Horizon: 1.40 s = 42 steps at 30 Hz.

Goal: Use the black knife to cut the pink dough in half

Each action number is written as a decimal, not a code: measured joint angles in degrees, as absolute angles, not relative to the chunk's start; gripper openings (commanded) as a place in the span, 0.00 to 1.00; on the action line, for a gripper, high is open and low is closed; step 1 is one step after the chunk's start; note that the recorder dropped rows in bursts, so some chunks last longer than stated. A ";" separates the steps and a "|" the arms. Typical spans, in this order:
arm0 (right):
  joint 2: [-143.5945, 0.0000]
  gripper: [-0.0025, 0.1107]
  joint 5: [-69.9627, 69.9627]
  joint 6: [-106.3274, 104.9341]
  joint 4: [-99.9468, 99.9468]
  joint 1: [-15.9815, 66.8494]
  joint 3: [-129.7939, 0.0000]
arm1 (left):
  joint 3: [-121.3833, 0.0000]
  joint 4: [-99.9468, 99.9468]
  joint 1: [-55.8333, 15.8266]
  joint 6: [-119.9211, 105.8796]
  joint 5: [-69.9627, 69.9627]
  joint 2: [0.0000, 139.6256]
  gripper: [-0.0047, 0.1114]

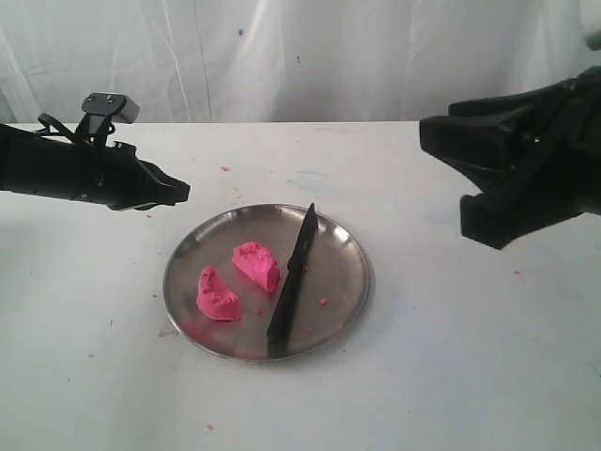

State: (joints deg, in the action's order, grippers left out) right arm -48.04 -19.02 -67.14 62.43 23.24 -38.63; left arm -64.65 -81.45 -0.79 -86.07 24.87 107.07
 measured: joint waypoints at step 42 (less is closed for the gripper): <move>-11.53 0.02 -29.78 10.91 -4.59 23.24 -22.78 | -64.65 -81.45 -0.79 -86.07 24.11 107.07 0.04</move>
